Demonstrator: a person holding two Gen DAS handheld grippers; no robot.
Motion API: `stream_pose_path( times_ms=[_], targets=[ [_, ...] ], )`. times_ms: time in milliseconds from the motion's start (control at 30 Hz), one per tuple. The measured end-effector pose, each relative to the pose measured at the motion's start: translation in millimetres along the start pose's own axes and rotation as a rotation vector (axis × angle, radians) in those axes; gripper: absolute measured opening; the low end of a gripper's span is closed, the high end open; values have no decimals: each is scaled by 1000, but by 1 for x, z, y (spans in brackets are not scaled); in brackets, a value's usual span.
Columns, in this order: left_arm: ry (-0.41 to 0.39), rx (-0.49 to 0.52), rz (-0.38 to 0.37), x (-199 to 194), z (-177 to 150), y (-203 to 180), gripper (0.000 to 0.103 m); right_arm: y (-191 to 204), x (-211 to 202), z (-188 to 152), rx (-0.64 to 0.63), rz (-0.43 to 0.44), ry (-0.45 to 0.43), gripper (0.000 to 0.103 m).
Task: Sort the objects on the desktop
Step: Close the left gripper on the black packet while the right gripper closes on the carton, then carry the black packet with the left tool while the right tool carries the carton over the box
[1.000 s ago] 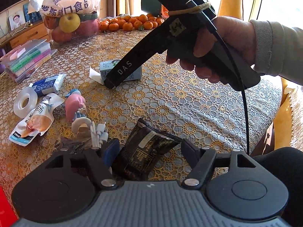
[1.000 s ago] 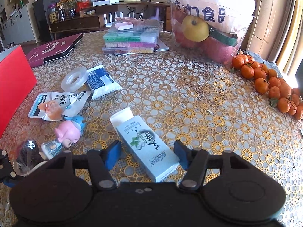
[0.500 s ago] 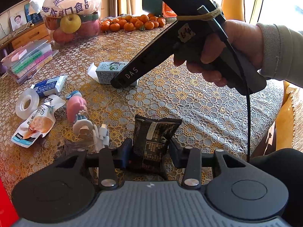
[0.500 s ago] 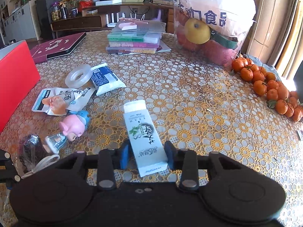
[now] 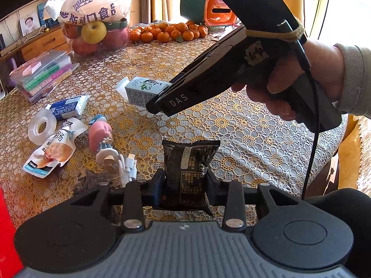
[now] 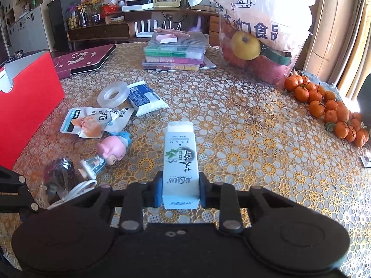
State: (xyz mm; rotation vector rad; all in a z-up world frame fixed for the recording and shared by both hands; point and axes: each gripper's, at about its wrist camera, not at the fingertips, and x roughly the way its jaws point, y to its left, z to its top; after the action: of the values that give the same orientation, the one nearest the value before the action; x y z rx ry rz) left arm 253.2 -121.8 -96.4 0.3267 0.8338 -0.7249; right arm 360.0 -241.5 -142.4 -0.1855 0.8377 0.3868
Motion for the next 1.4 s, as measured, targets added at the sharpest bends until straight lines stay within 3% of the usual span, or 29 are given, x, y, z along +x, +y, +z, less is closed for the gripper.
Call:
stream_pose_path(
  times_ms=[667,1100,1400],
  targets=[
    [-60,-14,28,-72,-2,-5,35,32,-81,-2,-5,-3,-42,28],
    [-107,-53,100,-141,-15,10,35,90,-130,14,-78,49,-74,28],
    [-129,-102,169,-181,-33,37,35,136,-141,34,-130,95,-105,28]
  ],
)
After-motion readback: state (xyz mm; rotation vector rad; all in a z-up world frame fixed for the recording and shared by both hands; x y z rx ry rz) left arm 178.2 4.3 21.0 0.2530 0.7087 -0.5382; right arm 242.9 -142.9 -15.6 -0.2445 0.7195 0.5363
